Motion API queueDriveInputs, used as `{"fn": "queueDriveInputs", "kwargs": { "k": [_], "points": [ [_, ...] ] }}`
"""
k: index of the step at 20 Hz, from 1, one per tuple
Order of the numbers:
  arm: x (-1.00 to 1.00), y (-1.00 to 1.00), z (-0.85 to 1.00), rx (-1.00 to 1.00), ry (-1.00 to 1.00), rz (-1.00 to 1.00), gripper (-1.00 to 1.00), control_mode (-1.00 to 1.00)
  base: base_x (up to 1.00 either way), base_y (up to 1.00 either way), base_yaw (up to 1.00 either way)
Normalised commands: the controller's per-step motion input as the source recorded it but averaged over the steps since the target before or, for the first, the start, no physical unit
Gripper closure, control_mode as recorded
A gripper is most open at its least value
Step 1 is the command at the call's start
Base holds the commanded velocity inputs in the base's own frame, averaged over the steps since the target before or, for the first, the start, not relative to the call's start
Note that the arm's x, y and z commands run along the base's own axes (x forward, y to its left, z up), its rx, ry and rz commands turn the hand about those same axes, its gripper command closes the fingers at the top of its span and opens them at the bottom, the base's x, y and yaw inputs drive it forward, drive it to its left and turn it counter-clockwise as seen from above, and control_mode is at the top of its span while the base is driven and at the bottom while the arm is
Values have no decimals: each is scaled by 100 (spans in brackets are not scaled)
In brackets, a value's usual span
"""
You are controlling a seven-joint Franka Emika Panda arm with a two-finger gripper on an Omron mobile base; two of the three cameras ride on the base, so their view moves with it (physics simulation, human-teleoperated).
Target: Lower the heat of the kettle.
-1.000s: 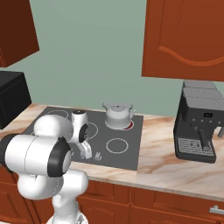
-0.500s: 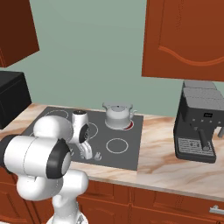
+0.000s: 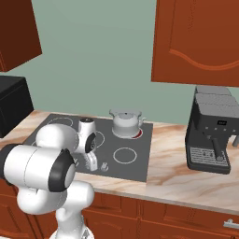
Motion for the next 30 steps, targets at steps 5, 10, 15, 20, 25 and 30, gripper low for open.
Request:
{"fn": "queueDriveInputs", "kwargs": {
  "k": [5,10,15,20,25,30],
  "points": [
    [0,0,0,0,4,-26,100,-100,0,0,0],
    [0,0,0,0,7,-33,100,-100,0,0,0],
    [0,0,0,0,10,-35,100,-100,0,0,0],
    [0,0,0,0,12,-37,100,-100,0,0,0],
    [0,0,-1,0,13,-38,100,-100,0,0,0],
    [0,0,-5,0,15,-37,100,-100,0,0,0]
  ]
}}
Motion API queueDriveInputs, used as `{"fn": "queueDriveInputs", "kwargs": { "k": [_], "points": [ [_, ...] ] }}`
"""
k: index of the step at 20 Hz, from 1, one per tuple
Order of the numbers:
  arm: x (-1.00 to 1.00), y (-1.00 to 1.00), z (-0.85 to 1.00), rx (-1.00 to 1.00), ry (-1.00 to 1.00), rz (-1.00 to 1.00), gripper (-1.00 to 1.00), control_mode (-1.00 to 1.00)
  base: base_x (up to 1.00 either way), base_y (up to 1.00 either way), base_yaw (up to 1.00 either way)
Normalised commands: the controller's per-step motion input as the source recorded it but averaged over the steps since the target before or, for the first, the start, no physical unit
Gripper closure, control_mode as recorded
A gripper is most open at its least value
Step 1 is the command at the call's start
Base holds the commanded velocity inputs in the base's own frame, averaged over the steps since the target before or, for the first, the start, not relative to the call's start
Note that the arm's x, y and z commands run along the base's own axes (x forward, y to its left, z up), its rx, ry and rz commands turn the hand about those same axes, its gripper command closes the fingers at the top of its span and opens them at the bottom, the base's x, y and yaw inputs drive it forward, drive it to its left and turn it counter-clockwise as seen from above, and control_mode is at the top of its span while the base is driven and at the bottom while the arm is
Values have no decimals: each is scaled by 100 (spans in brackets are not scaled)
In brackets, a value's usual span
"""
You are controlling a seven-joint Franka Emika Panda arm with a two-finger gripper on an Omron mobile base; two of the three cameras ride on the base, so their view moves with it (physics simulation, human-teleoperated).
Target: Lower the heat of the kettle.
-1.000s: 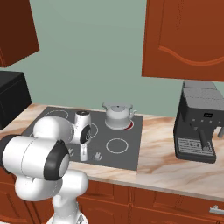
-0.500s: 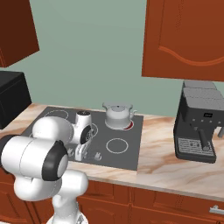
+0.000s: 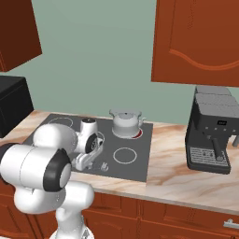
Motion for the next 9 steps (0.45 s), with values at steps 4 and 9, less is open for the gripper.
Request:
{"fn": "queueDriveInputs", "kwargs": {
  "k": [4,9],
  "points": [
    [0,0,-4,0,16,-36,100,-100,0,0,0],
    [0,0,-5,0,15,-36,100,-100,0,0,0]
  ]
}}
